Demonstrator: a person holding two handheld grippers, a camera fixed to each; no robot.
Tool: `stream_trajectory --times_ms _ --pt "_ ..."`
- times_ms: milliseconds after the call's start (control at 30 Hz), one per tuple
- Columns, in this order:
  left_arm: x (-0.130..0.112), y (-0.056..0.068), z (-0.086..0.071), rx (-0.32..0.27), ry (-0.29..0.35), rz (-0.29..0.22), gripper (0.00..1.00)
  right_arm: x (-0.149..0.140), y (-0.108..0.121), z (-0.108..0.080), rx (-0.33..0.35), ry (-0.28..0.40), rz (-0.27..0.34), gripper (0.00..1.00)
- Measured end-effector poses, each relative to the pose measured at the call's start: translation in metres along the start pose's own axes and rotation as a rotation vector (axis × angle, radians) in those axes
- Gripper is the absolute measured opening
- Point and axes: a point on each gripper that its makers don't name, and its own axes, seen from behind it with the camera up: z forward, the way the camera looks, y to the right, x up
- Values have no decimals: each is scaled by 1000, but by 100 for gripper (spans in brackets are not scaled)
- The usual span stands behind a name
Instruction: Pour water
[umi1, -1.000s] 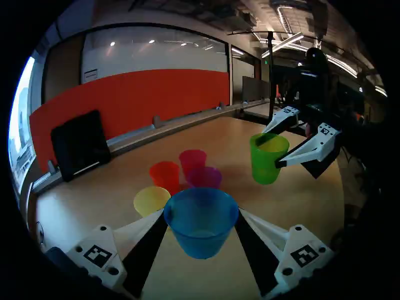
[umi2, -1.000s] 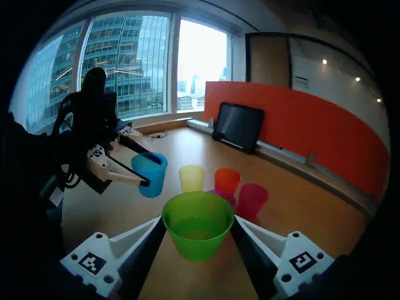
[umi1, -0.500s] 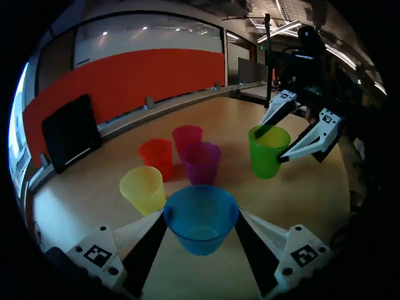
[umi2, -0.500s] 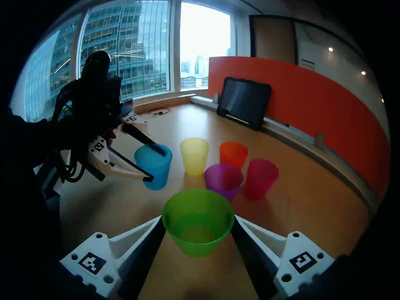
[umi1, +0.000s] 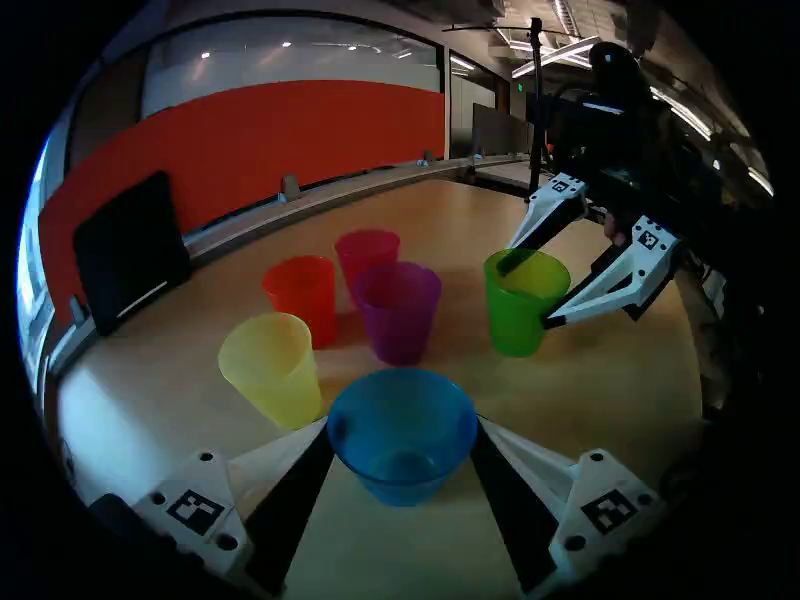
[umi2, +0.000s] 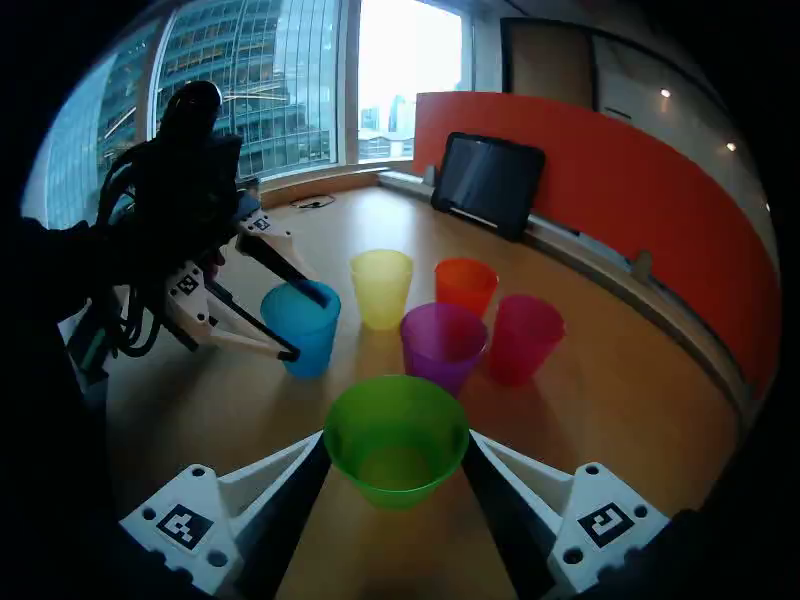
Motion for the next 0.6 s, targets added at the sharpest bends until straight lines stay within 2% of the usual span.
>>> stream_trajectory --times_ms 433,600 --pt "-13 0 2 -6 -32 -6 89 -10 1 11 -7 -21 -1 91" --pt "-18 -1 0 3 -56 -6 95 -14 -1 16 -6 -26 3 92"
